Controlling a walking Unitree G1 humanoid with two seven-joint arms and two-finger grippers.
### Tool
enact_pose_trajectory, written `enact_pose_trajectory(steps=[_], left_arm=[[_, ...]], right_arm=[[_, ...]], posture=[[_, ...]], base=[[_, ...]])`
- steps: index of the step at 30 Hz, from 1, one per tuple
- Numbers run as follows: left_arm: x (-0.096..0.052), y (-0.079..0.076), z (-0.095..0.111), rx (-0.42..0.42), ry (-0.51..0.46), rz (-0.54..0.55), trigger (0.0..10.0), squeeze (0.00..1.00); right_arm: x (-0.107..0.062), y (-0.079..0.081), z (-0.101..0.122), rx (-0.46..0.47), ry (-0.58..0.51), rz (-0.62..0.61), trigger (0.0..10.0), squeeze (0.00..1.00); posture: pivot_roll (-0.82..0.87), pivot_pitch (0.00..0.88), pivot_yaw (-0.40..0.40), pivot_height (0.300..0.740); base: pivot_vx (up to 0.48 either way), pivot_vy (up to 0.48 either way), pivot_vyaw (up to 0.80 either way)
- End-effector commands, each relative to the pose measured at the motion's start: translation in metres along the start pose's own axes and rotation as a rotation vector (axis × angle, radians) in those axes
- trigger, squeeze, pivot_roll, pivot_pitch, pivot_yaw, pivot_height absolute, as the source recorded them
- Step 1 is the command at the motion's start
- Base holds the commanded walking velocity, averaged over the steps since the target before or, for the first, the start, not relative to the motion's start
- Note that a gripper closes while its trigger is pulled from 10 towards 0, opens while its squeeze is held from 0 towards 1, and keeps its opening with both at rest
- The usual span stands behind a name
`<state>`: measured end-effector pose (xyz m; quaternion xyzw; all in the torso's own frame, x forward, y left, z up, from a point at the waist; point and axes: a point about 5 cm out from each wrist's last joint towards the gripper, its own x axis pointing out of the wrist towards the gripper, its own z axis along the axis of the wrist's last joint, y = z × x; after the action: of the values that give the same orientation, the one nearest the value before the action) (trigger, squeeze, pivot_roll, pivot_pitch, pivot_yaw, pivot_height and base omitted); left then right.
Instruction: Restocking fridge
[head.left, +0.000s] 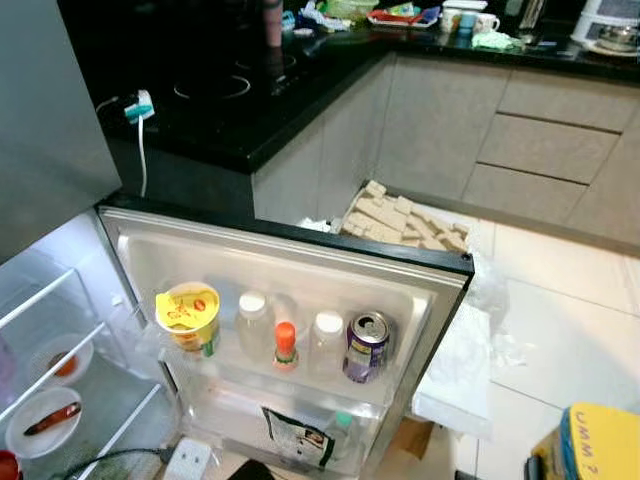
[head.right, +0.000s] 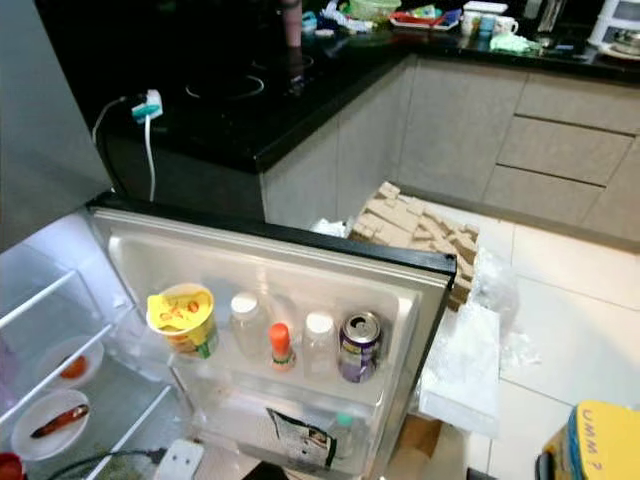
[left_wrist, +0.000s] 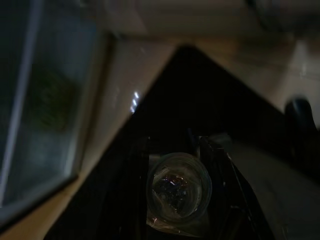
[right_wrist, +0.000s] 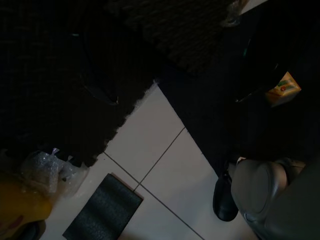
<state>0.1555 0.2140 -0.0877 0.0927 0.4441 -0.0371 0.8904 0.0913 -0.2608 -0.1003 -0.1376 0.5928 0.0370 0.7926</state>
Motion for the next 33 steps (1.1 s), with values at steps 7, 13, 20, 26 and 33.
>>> enact_pose_trajectory(steps=[7, 13, 20, 26, 33], left_arm=[[-0.002, 0.039, 0.043, -0.119, -0.251, 0.117, 10.0, 0.0], [-0.004, 0.047, 0.076, -0.243, -0.451, 0.028, 10.0, 0.0], [-0.009, 0.053, 0.107, -0.273, -0.617, -0.078, 10.0, 0.0], [-0.013, 0.058, 0.122, -0.241, -0.696, -0.097, 10.0, 0.0], [-0.014, 0.058, 0.125, -0.216, -0.703, -0.118, 10.0, 0.0]], right_arm=[[-0.005, -0.026, 0.03, 0.017, -0.16, -0.033, 10.0, 0.0], [-0.006, -0.031, 0.047, 0.043, -0.224, -0.031, 10.0, 0.0], [-0.005, -0.028, 0.054, 0.121, -0.237, -0.008, 10.0, 0.0], [-0.004, -0.025, 0.052, 0.165, -0.237, 0.018, 10.0, 0.0], [-0.007, -0.029, 0.066, 0.145, -0.305, 0.019, 10.0, 0.0]], posture=[[0.01, 0.0, -0.039, 0.74], [0.0, 0.0, -0.037, 0.74], [0.0, 0.0, -0.035, 0.74], [0.01, 0.0, -0.033, 0.73], [0.01, 0.0, -0.034, 0.7]], base=[[0.0, 0.0, 0.0], [0.0, 0.0, 0.0], [0.0, 0.0, 0.0], [0.0, 0.0, 0.0], [0.0, 0.0, 0.0]])
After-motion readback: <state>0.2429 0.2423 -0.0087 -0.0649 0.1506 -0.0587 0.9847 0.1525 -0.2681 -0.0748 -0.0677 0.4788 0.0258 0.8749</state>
